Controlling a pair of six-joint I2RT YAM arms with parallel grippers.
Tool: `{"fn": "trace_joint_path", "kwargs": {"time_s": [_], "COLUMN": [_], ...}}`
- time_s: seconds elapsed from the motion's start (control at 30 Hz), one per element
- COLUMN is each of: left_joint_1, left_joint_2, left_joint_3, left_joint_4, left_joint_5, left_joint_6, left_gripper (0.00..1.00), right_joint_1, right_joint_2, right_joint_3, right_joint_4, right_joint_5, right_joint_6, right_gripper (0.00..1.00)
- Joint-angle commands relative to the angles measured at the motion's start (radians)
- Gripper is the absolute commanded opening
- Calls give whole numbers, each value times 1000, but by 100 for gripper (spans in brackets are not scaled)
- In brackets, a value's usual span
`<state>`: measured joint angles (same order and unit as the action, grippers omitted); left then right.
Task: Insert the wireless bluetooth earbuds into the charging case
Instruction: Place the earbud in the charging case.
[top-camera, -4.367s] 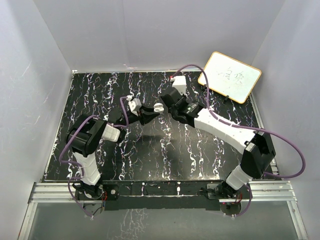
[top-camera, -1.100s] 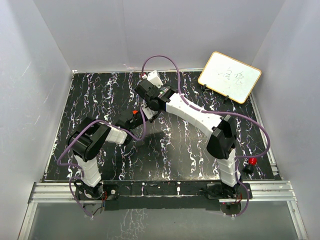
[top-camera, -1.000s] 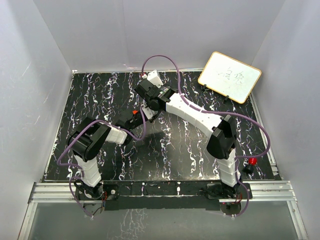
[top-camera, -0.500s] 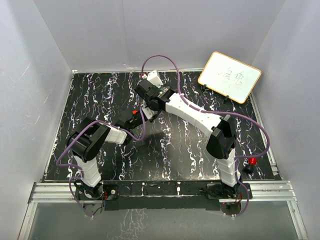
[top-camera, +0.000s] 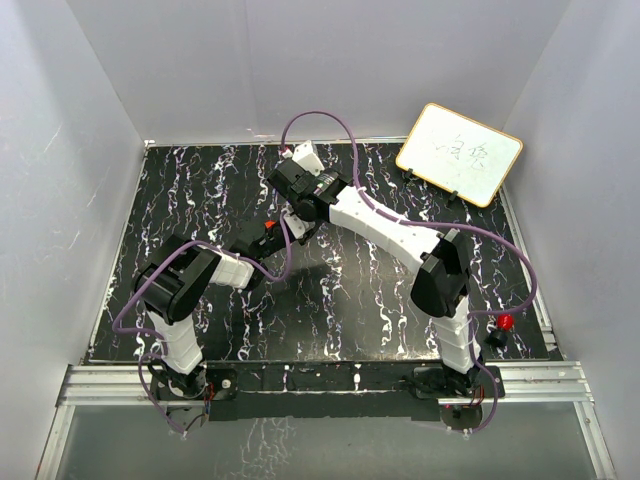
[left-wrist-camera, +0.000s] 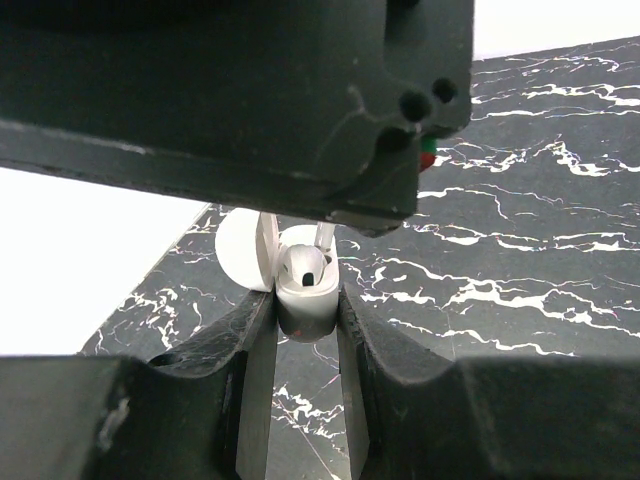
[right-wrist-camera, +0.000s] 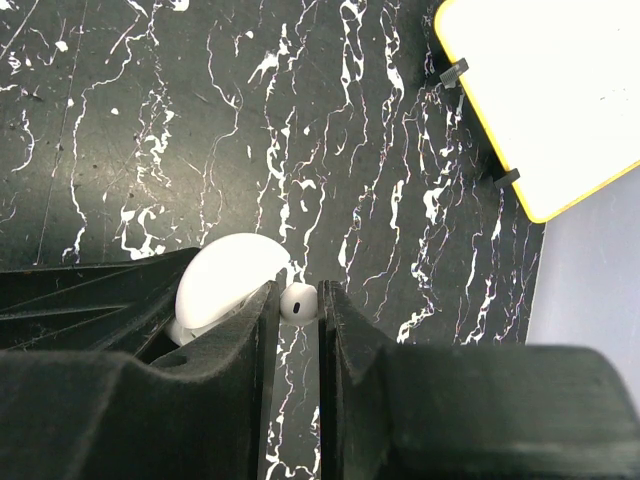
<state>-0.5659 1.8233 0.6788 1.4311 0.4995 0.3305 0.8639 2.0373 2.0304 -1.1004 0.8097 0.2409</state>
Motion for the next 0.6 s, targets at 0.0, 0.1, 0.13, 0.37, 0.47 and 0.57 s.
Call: {"fn": "trace_joint_path", "kwargs": {"time_s": [0.0,0.1,0.13,0.37,0.47,0.57], "left_joint_1": [-7,-8,-8,-12,-11,-13], "left_joint_2": [-59,-56,-56,-53,-52,-53], "left_joint_3": [19,23,22,27,27,29], "left_joint_4": [68,68,68,71,71,72], "left_joint_5": [26,26,25,25,24,24], "left_joint_6": [10,11,10,11,8,9], "left_gripper": [0,0,0,0,0,0], "right_joint_1": [3,3,3,6,9,10], "right_joint_2": [12,16,17,27,33,36], "right_joint_3": [46,49,51,57,63,67], "right_joint_4": [15,14,13,11,11,11], "right_joint_5": [-7,-16,-19,-26,-32,-35], "right_joint_6": [9,13,15,22,22,24], "right_gripper": [4,4,4,4,4,4]}}
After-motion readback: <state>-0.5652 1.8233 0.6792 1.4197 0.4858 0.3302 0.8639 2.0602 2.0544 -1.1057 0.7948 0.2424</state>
